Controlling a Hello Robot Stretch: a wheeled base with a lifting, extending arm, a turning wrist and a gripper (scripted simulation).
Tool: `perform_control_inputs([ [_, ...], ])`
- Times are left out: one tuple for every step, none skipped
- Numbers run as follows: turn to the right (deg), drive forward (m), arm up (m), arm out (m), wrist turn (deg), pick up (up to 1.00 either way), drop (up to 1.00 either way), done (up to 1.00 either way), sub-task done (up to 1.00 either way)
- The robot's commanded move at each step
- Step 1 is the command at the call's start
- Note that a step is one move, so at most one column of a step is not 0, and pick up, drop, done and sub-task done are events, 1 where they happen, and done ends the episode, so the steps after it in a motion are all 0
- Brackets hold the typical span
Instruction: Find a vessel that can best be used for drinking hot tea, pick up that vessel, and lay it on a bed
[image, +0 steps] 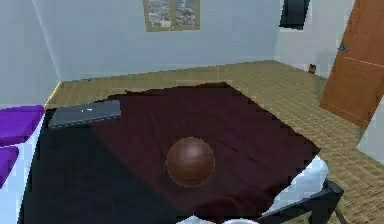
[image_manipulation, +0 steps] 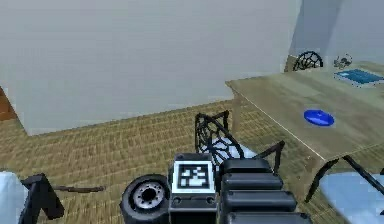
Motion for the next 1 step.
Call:
perform_control_inputs([
  [-45.0, 0.0, 0.0, 0.0, 0.0, 0.0, 0.0, 0.0, 0.0],
])
